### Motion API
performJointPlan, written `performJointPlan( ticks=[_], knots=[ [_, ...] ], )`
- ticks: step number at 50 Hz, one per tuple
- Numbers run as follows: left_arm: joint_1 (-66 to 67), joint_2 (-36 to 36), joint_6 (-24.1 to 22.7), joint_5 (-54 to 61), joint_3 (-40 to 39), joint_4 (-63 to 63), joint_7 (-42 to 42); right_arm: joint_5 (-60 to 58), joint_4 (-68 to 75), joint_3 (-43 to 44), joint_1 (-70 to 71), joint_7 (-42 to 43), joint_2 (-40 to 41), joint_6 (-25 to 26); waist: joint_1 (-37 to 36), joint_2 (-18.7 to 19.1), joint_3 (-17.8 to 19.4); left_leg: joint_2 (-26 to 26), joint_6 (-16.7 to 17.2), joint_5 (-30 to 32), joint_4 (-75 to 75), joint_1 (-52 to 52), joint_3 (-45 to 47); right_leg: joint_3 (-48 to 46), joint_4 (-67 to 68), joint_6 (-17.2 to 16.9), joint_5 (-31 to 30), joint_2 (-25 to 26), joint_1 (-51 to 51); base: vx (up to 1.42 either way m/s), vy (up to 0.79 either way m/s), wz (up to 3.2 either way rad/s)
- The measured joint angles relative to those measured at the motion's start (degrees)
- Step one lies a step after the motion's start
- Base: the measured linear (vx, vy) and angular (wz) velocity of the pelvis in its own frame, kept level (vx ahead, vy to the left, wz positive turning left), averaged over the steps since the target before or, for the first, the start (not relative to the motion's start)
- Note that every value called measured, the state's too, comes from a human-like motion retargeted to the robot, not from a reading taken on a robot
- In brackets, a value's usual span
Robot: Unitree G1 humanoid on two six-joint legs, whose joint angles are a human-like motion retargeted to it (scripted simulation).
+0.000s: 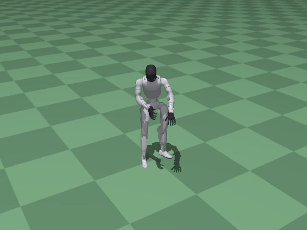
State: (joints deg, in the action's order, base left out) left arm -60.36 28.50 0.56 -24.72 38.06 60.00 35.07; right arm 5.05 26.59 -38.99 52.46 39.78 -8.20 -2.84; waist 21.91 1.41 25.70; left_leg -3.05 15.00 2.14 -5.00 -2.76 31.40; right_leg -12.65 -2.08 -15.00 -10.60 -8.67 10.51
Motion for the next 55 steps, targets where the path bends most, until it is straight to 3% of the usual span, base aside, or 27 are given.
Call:
performJointPlan(
  ticks=[5,8,10,12,15,18,22,27,32,35,40,45,50,55],
  knots=[
    [-3.84,2.63,-2.41,7.35,3.05,10.01,1.71,2.14,4.1,2.43,1.84,0.67,4.96,-0.62,2.09,-1.62,0.65,-0.43,0.0,0.41,0.0,-0.45,1.75,0.97,-0.73,0.0,-1.23,1.14,0.97,-0.04,-0.08,-0.27],
    [-2.56,1.73,-5.26,15.58,-1.76,6.11,0.4,5.37,6.12,4.65,0.2,-1.01,4.97,-1.16,-0.2,-0.86,-0.68,-1.12,0.0,-0.07,0.0,0.77,2.61,1.83,-0.7,0.0,-0.69,1.8,0.35,0.14,-0.09,-0.33],
    [-0.63,-0.01,-6.81,22.85,-7.51,1.72,-3.03,0.87,8.73,5.01,-0.73,-7.01,2.68,2.62,-2.57,-0.08,-1.99,-1.81,0.0,-0.66,0.0,2.24,3.11,2.51,-0.33,0.0,0.28,2.21,-0.5,0.24,-0.1,-0.33],
    [1.73,-2.4,-9.29,35.3,-13.51,-4.12,-3.68,22.63,7.76,9.68,-4.1,-2.95,4.24,-5.09,-4.75,0.7,-2.74,-2.34,0.0,-1.11,0.0,4.02,3.34,2.78,0.13,0.0,1.26,2.56,-1.88,0.24,-0.08,-0.21],
    [4.94,-5.32,-11.08,51.58,-19.48,-11.25,-7.23,39.62,10.75,15.75,-6.16,-5.87,3.46,-7.41,-7.86,1.28,-3.94,-3.34,0.0,-1.92,0.02,6.82,3.47,3.09,1.35,0.0,3.17,3.01,-3.86,0.24,-0.07,-0.12],
    [6.56,-6.56,-11.59,65.44,-20.52,-15.19,-10.81,55.98,16.13,23.27,-4.95,-7.94,1.72,-8.76,-10.21,1.38,-4.92,-4.37,-0.05,-2.83,0.76,8.26,2.94,2.71,2.74,0.0,4.72,3.29,-5.1,0.18,-0.06,0.08],
    [6.53,-6.48,-11.78,78.0,-17.77,-16.81,-14.53,65.78,24.36,29.46,0.58,-7.57,-3.74,-9.12,-12.76,1.09,-6.48,-5.08,-0.55,-2.91,0.82,8.22,1.68,1.4,3.94,0.0,5.48,3.59,-5.19,0.06,-0.04,0.26],
    [4.86,-4.95,-12.86,88.02,-12.66,-17.77,-16.93,57.68,27.87,26.97,9.36,-3.23,-12.15,-8.65,-15.41,0.06,-8.4,-5.82,-0.26,-2.25,0.0,7.36,0.13,-0.51,4.54,0.0,5.7,4.2,-4.62,0.01,-0.03,0.3],
    [4.72,-1.01,-13.92,94.57,-8.01,-21.21,-18.98,29.98,17.76,14.66,15.59,2.31,-18.21,-3.04,-16.63,-2.0,-10.63,-5.97,-0.07,-2.43,0.0,6.58,-0.78,-1.6,4.46,0.0,5.88,4.18,-4.47,0.01,0.01,0.15],
    [5.49,2.52,-13.75,96.94,-5.46,-24.75,-21.01,11.64,8.85,4.53,18.84,0.17,-21.29,2.74,-17.43,-3.71,-12.32,-5.99,-0.26,-2.84,0.0,6.72,-0.61,-1.47,4.17,0.0,5.95,4.21,-4.65,0.01,0.02,-0.03],
    [7.05,8.03,-12.5,93.8,-3.84,-33.46,-21.03,-11.17,-5.52,-9.85,24.88,-8.57,-24.58,7.83,-19.95,-6.38,-15.07,-6.16,-0.9,-3.49,0.0,6.9,0.39,-0.53,3.57,0.0,5.66,4.75,-4.46,0.02,0.02,-0.12],
    [11.45,10.13,-10.89,76.79,-5.52,-46.54,-15.75,-24.83,-18.09,-16.08,24.16,-18.41,-25.87,9.64,-23.74,-7.76,-16.98,-6.38,-1.43,-3.88,0.0,6.35,0.87,0.1,3.33,0.0,5.15,5.33,-3.57,0.0,0.03,-0.05],
    [16.84,10.71,-8.53,49.4,-6.48,-58.76,-17.66,-33.62,-26.37,-11.65,11.75,-21.86,-26.4,7.8,-27.19,-7.77,-16.26,-6.04,-1.26,-4.1,0.0,5.71,0.16,-0.02,3.65,0.0,4.83,4.89,-2.99,-0.04,0.11,0.12],
    [18.02,9.35,-9.46,18.94,-3.89,-58.83,-19.54,-43.43,-23.27,-6.15,0.3,-18.11,-24.22,5.03,-28.29,-7.06,-11.8,-4.64,-1.02,-4.12,0.0,5.5,-1.56,-0.56,4.29,0.0,4.62,2.94,-3.3,-0.1,0.17,0.33]
  ],
)
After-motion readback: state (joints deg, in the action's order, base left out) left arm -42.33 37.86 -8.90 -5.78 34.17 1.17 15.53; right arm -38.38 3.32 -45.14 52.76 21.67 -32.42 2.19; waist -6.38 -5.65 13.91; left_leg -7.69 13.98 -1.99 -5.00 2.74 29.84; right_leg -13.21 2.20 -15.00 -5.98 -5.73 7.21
